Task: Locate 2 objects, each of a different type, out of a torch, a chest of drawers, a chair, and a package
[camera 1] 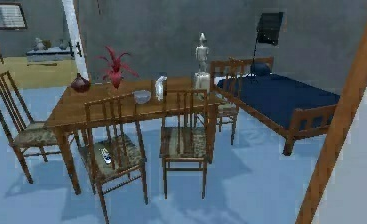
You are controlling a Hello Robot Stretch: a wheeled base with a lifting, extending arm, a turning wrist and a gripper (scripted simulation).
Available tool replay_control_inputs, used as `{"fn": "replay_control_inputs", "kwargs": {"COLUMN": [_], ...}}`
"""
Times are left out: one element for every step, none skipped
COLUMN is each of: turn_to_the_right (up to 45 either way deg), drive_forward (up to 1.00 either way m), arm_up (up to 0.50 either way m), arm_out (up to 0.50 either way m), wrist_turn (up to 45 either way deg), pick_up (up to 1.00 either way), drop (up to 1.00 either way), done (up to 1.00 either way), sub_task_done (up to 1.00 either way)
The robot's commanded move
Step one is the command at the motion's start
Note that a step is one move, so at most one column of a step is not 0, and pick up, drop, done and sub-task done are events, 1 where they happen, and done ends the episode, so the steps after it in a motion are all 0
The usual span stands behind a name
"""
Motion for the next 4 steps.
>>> {"fn": "replay_control_inputs", "kwargs": {"turn_to_the_right": [-21.0, 0.0, -15.0, 0.0], "drive_forward": [0.00, 0.00, 0.00, 0.45], "arm_up": [0.00, 0.00, 0.00, 0.00], "arm_out": [0.00, 0.00, 0.00, 0.00], "wrist_turn": [0.0, 0.0, 0.0, 0.0], "pick_up": [0.00, 0.00, 0.00, 0.00], "drop": [0.00, 0.00, 0.00, 0.00], "done": [0.00, 0.00, 0.00, 0.00], "sub_task_done": [0.00, 1.00, 0.00, 0.00]}}
